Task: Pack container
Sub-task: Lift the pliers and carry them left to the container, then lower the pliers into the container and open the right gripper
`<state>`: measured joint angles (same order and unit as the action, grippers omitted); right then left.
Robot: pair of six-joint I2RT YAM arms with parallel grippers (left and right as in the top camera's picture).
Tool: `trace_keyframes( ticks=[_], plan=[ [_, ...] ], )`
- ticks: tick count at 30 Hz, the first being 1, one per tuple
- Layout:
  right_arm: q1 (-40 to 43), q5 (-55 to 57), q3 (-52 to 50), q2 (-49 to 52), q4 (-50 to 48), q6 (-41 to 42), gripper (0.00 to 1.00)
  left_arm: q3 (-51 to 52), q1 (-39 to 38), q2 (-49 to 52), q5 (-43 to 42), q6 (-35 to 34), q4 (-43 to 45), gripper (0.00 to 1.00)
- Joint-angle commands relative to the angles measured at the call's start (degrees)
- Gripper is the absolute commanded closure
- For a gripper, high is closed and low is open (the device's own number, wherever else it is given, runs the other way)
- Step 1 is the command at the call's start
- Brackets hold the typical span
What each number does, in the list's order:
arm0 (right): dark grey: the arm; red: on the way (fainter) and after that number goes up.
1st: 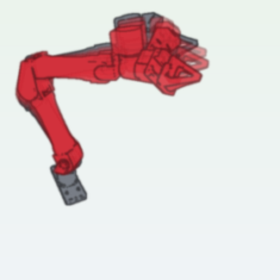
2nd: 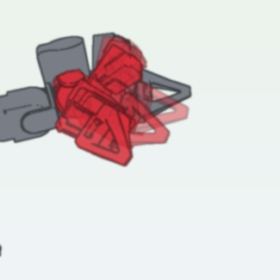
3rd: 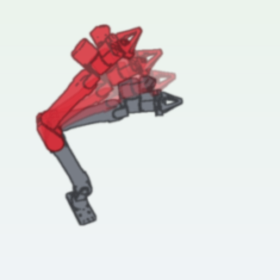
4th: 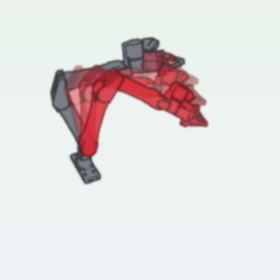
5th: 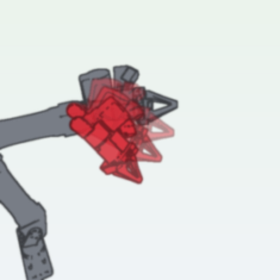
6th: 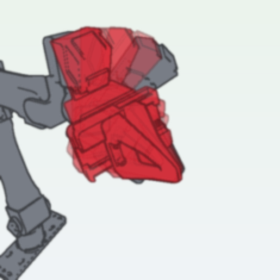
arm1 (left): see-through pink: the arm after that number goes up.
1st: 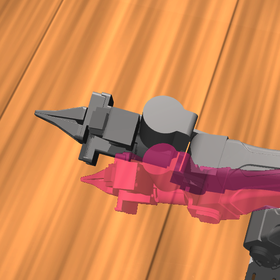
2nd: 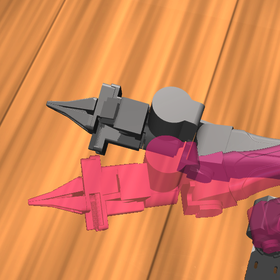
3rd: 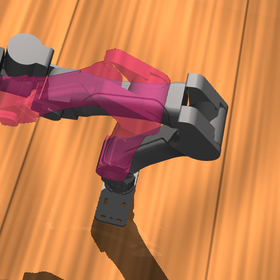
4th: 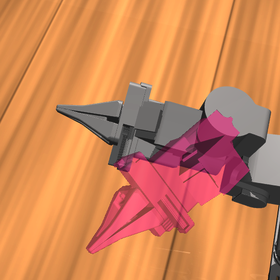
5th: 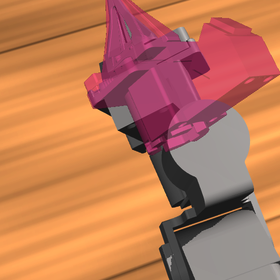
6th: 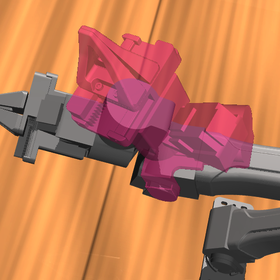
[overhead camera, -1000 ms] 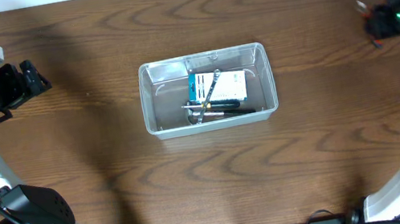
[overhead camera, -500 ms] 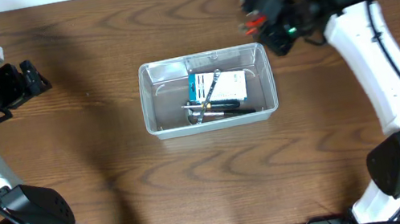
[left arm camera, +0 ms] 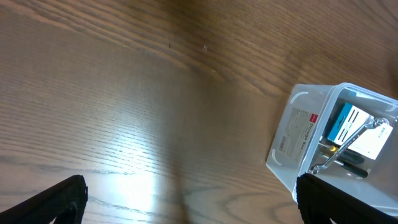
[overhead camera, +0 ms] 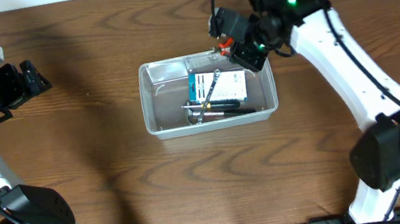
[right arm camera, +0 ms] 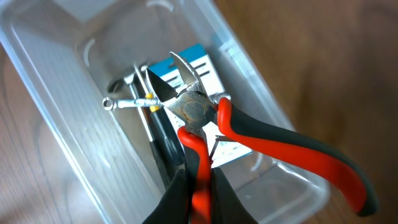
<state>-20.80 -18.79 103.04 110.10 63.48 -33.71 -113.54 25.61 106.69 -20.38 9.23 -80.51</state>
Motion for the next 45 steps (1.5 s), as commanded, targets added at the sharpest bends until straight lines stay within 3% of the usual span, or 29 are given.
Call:
trace_keyframes(
  ticks=[1, 16, 31, 38, 45],
  plan=[
    [-1.5, -0.7, 1.0, 3.0, 1.1, -2.8, 0.99, 0.1, 0.0, 0.6, 0.5, 0.3, 0.0, 0.02],
    [-4.9, -0.8, 0.9, 8.2, 3.7, -2.8, 0.95, 0.1, 0.0, 0.6, 0.5, 0.3, 0.0, 0.02],
    [-4.7, -0.7, -6.2, 8.7, 1.0, -2.8, 0.95, 0.1, 0.0, 0.6, 0.5, 0.3, 0.0, 0.02],
    [-4.7, -0.7, -6.3, 8.7, -0.1, -2.8, 0.80, 0.1, 0.0, 0.6, 0.5, 0.3, 0.0, 0.02],
    [-4.7, -0.7, -6.3, 8.7, -0.7, -2.8, 0.75, 0.1, 0.0, 0.6, 0.5, 0.3, 0.0, 0.02]
  ],
)
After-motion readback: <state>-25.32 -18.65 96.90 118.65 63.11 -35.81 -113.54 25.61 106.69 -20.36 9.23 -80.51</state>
